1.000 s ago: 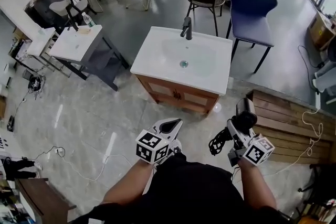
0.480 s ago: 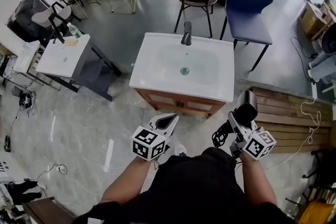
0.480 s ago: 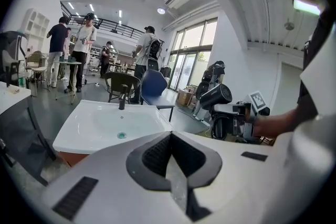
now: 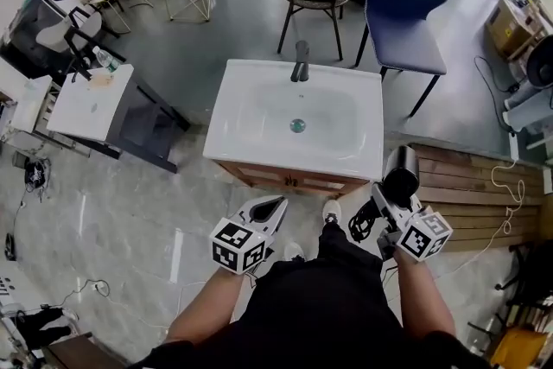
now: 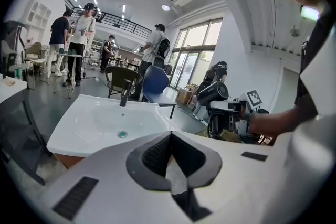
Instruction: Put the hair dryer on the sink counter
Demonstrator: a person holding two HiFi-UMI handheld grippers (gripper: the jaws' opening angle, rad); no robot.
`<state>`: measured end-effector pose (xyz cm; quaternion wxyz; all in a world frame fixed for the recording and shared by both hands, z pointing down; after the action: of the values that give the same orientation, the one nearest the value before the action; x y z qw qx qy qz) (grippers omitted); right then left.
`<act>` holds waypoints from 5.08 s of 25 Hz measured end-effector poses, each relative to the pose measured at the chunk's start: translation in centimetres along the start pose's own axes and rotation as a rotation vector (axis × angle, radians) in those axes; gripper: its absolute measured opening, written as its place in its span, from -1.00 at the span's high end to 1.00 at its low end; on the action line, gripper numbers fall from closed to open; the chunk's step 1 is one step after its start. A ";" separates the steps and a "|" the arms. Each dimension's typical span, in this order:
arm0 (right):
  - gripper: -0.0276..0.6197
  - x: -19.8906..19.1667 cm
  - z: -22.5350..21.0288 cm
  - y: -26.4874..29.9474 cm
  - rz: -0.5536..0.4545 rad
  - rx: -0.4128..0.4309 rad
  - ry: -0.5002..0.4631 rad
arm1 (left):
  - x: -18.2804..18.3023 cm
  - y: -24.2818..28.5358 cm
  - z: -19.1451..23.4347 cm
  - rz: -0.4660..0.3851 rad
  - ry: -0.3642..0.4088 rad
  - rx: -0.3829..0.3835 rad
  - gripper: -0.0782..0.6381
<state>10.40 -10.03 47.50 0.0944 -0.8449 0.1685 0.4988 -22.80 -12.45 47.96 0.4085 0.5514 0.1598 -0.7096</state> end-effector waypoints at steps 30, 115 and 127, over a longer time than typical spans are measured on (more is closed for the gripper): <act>0.45 1.3 -12.0 22.2 0.530 0.415 -0.953 | 7.0 15.1 7.2 0.007 0.040 0.209 0.78; 0.09 -1.8 -16.7 35.2 0.759 0.553 -1.336 | 7.9 16.5 10.2 -0.003 0.004 0.225 0.78; 0.87 1.4 -12.2 23.9 0.291 0.381 -0.527 | 6.3 16.6 5.1 -0.017 0.020 0.253 0.78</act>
<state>11.85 -36.38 52.37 0.2187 -0.6216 0.3469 0.6674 -13.97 -28.64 47.70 0.3283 0.6040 0.0777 -0.7220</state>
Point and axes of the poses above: the fingertips, and each gripper's own axes: y forward along the fingers, z to its left, x out of its top, the point moved 9 cm from there along -y, backward along the fingers, and after that the axes turned 15 degrees about -z, right-handed, at the moved point
